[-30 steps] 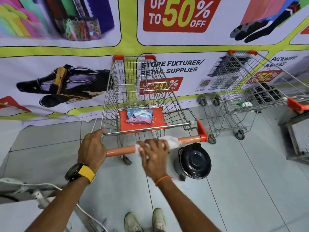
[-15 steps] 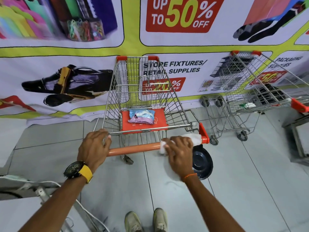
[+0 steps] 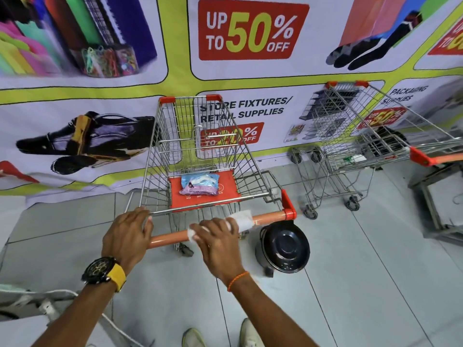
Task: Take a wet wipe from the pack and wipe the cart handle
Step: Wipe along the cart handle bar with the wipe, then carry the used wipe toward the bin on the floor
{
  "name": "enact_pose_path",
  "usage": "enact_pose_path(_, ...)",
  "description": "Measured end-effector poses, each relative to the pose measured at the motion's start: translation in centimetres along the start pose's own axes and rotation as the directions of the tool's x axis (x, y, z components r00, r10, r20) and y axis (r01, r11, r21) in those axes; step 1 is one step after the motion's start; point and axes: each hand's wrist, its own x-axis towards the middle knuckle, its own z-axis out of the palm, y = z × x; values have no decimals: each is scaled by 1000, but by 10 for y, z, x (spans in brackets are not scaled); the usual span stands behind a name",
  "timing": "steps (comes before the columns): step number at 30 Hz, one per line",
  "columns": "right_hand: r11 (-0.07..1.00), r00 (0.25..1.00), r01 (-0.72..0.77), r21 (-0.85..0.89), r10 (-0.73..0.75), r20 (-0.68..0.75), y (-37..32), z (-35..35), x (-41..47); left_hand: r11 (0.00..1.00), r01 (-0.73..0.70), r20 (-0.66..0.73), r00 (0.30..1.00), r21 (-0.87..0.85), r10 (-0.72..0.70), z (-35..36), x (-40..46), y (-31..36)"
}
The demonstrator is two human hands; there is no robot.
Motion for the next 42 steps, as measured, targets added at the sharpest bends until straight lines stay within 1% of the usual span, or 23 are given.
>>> enact_pose_path(2,996,996,87,-13,-87,34,15,-10,2,1000,-14,24,1000,13,14,0,2,-2)
enact_pose_path(4,992,991,123,1,-122,55,42,-25,0,999,-5,62,998,39,3,-2,4,-3)
enact_pose_path(6,995,992,95,25,-97,81,77,-46,-5,995,20,93,995,99,-29,-4,8,2)
enact_pose_path(8,998,992,55,17,-56,109,109,-68,-10,980,23,138,989,199,-52,-6,11,10)
enact_pose_path(11,999,988,14,30,-19,153,149,-111,-18,960,58,214,969,276,-120,-5,19,34)
enact_pose_path(12,999,990,-2,36,-4,143,157,-122,-18,946,70,244,958,315,-152,-4,21,40)
enact_pose_path(14,999,996,-52,13,51,72,178,-146,-22,943,25,292,948,331,-127,2,26,66)
enact_pose_path(17,982,977,-191,9,191,-99,210,-177,-32,977,-6,246,968,215,-49,12,30,125)
enact_pose_path(18,968,955,-244,56,250,-159,219,-184,-35,983,-27,225,974,179,-15,15,32,145)
enact_pose_path(19,940,923,-308,145,332,-193,228,-190,-38,987,-54,212,977,154,20,16,33,166)
enact_pose_path(21,815,813,-479,327,552,-185,248,-200,-47,984,-128,200,975,122,102,20,36,205)
enact_pose_path(23,645,669,-643,413,736,-107,268,-207,-57,981,-188,209,962,53,174,25,39,241)
enact_pose_path(24,549,600,-704,450,800,-36,276,-208,-64,976,-218,217,954,26,207,27,40,256)
enact_pose_path(25,454,538,-750,480,841,45,283,-211,-71,968,-250,224,944,7,242,30,43,272)
enact_pose_path(26,389,500,-783,486,858,119,287,-211,-78,961,-277,230,934,-15,272,36,47,282)
enact_pose_path(27,361,486,-805,471,857,174,289,-210,-86,953,-302,233,925,-31,301,39,50,292)
enact_pose_path(28,353,476,-822,447,857,198,289,-209,-95,942,-332,243,911,-47,333,44,54,301)
enact_pose_path(29,346,458,-835,427,868,193,290,-205,-104,932,-356,254,897,-69,361,49,58,307)
enact_pose_path(32,272,359,-864,424,923,138,285,-194,-129,901,-416,318,844,-120,432,65,69,320)
enact_pose_path(35,280,335,-870,405,939,72,281,-187,-146,873,-463,323,812,-154,487,85,77,319)
enact_pose_path(38,295,337,-861,415,941,30,272,-187,-163,879,-433,293,830,-199,475,91,81,317)
enact_pose_path(40,262,306,-850,457,952,23,264,-184,-179,874,-439,285,827,-210,484,89,79,319)
enact_pose_path(42,219,257,-862,457,966,23,260,-180,-194,873,-440,277,829,-211,485,87,80,319)
